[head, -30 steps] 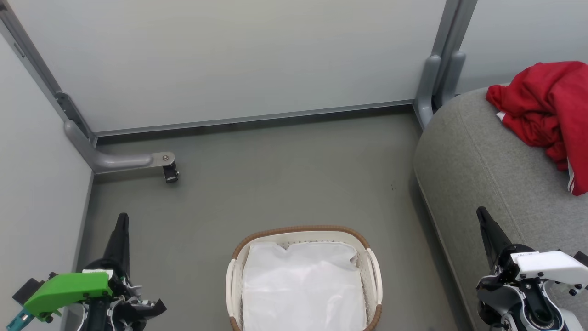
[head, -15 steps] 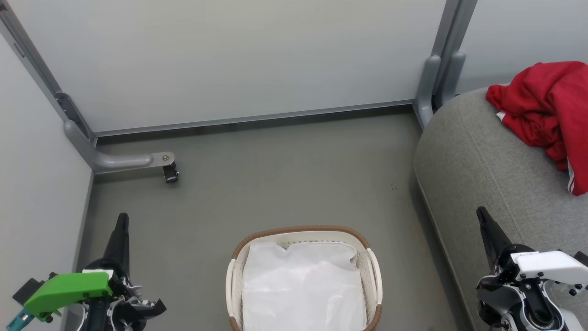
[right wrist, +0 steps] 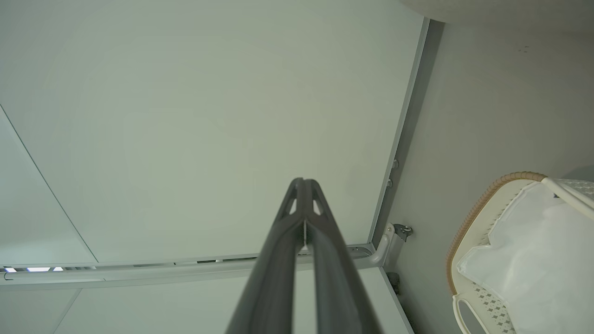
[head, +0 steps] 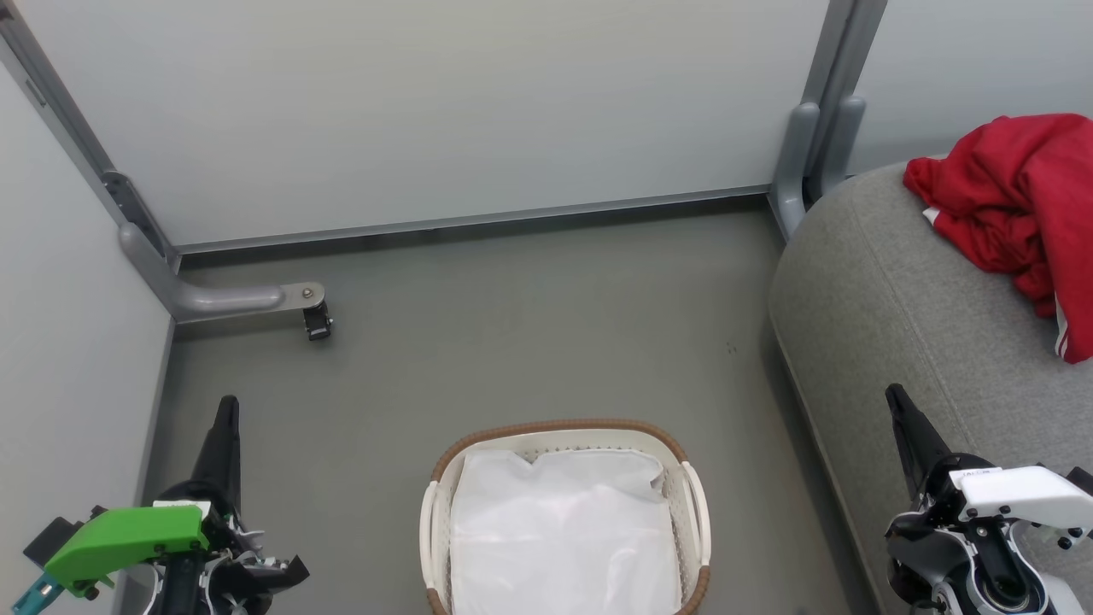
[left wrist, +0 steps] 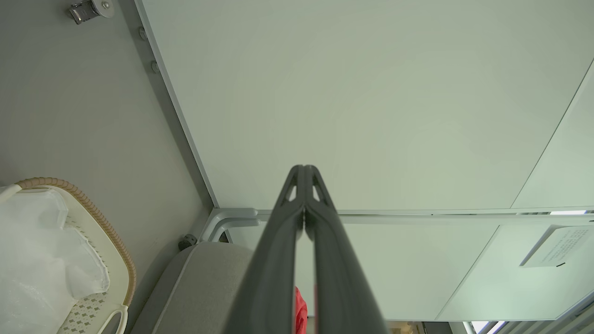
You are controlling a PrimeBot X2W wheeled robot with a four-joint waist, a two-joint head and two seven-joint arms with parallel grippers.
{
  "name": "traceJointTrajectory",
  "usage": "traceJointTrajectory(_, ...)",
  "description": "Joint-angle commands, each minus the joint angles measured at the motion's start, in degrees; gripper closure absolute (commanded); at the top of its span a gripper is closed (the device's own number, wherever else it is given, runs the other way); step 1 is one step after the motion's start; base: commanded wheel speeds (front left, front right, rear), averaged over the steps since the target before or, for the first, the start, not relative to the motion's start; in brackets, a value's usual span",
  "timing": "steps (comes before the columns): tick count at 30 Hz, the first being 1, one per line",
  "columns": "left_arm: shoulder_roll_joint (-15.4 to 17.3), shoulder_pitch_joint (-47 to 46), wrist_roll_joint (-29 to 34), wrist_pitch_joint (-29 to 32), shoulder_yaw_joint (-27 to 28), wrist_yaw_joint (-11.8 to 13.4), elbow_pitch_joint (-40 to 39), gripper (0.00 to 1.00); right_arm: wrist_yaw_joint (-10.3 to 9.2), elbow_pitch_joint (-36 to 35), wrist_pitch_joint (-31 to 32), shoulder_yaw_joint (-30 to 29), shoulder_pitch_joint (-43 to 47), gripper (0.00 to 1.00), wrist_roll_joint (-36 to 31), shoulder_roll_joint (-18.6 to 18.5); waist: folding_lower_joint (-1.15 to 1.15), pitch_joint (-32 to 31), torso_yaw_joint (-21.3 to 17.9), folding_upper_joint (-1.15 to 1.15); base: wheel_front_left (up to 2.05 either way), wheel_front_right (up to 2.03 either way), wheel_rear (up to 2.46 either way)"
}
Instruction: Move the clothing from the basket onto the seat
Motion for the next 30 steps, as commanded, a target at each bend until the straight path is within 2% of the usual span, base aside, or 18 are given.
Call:
traceJointTrajectory(1, 0.0, -0.5, -0.1, 0.2, 0.2, -0.3, -0.1, 1.00, -0.02, -0.2, 0.1, -0.1, -0.5, 1.00, 0.2, -0.3, 0.00, 0.0, 0.0, 0.00, 0.00, 0.00, 0.00)
traceJointTrajectory(30, 0.0, -0.5, -0.1, 0.2, 0.2, -0.3, -0.1, 1.00, -0.02, -0.2, 0.1, -0.1, -0.5, 1.00, 0.2, -0.3, 0.00, 0.0, 0.0, 0.00, 0.00, 0.00, 0.00)
